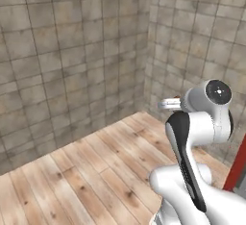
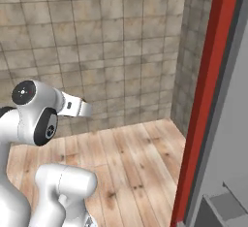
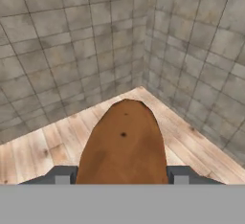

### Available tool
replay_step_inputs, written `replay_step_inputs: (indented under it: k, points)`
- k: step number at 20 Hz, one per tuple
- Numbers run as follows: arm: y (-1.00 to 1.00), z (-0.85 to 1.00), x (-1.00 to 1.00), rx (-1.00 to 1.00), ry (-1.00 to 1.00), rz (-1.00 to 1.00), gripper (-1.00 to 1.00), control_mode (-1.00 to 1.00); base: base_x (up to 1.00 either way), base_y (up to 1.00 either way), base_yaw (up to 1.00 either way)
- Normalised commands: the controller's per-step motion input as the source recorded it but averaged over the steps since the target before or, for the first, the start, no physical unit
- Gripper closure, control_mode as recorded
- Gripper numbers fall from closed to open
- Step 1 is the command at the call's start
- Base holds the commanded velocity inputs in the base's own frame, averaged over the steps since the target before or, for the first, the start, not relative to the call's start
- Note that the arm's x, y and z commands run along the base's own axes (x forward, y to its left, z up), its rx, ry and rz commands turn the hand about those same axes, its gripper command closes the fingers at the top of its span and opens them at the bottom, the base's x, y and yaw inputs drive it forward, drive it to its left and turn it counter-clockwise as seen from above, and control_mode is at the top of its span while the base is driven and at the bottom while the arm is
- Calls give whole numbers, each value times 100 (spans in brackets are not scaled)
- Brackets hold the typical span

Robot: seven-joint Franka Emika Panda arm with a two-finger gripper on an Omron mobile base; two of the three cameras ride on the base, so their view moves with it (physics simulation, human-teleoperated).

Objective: Pick potato from the fridge and place it on the plate on the counter.

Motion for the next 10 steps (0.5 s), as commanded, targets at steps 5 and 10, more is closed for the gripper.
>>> replay_step_inputs:
  k: [5,10]
  points:
    - [0,0,0,0,0,0,100,100,4,26,44]
    - [0,0,0,0,0,0,100,100,16,22,45]
